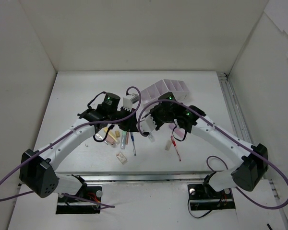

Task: Sort the stationery into containers
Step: Close the pen cap on the pen.

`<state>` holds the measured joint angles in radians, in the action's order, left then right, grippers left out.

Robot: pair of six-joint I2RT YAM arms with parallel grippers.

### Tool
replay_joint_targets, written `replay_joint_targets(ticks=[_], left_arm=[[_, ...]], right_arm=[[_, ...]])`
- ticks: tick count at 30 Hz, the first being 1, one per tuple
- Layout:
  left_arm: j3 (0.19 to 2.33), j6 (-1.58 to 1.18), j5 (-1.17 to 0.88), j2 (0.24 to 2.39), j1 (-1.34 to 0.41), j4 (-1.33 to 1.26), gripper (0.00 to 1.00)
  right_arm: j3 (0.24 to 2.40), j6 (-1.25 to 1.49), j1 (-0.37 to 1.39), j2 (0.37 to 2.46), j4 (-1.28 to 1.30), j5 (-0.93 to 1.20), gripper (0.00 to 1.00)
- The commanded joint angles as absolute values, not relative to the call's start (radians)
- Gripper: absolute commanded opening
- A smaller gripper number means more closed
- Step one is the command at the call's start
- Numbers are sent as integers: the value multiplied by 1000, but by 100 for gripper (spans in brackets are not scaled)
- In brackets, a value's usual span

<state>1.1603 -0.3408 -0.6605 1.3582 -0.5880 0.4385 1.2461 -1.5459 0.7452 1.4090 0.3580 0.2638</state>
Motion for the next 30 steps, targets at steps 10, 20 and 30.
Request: replay_joint_targets(ticks=[10, 20, 30], left_arm=[[1201, -322, -653, 1313, -586, 413, 0], [1212, -318, -661, 1325, -586, 414, 0], [1201, -316, -646, 1319, -595, 413, 0]], right_arm=[[1147, -1658, 735, 1310, 319, 241, 0], [1187, -1637, 744, 1358, 319, 298, 0], [1190, -1637, 779, 1364, 319, 302, 0]])
